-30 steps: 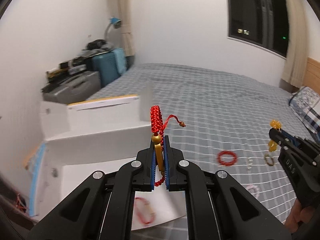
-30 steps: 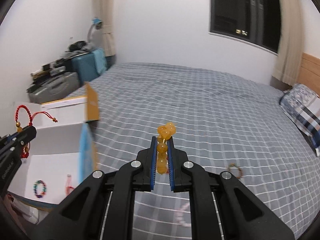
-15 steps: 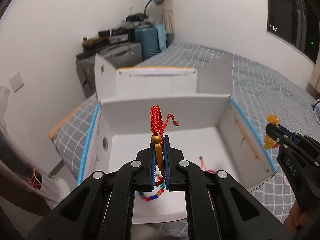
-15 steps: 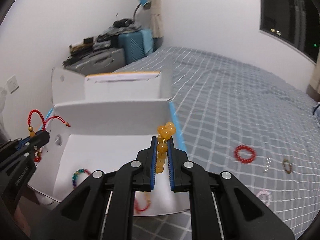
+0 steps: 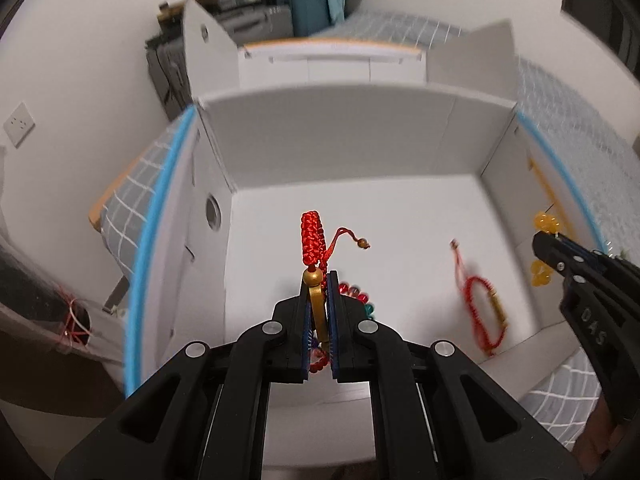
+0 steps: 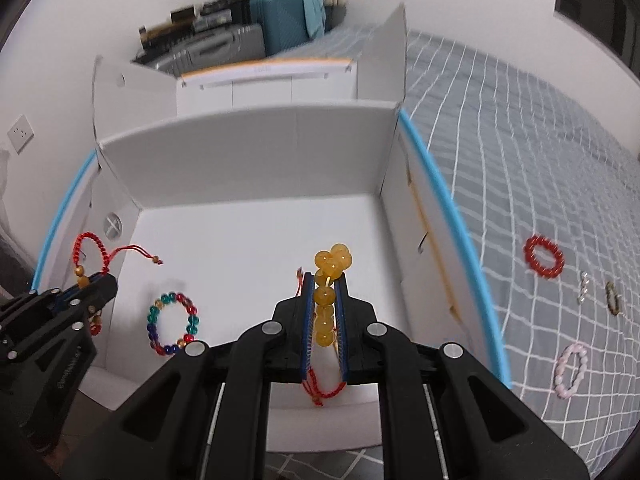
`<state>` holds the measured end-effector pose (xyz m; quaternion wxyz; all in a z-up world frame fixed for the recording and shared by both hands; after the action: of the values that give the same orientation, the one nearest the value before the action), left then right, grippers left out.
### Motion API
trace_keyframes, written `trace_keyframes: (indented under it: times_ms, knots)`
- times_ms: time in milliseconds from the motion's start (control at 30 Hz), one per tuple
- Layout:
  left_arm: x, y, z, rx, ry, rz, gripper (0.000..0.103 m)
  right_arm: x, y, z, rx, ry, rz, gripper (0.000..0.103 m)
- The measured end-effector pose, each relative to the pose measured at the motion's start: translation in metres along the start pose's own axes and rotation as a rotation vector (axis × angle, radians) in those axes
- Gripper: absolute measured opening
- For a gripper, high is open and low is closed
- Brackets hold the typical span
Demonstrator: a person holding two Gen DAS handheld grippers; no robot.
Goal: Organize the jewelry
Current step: 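Open both tools to drop the bracelets into the box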
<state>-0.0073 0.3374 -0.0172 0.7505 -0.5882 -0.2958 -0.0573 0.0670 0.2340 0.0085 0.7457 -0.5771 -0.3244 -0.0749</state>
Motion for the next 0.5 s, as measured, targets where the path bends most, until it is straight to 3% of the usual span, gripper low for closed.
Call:
trace_keyframes:
  times_ms: [200,500]
  knots:
    - [0.004,0.022,0.005,-0.033,-0.012,0.099,0.006,0.000,0.022,0.003,-0.011,0.000,0.100,0.009]
    - [0.004,0.032,0.006,-0.035,-0.024,0.145,0.007,0.001,0.034,0.005,-0.018,0.000,0.135,0.011]
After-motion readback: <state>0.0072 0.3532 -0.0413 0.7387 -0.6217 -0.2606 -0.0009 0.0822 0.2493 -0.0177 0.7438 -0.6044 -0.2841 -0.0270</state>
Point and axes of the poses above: each gripper's, at about its wrist camera, not at the fingertips, and y roughly the way its jaws point, z to its left, x to its top, the point moved 2 cm from there along y, roughly the way its jaws point, and after that the axes turned 10 degrees about y, right-handed, at the moved point
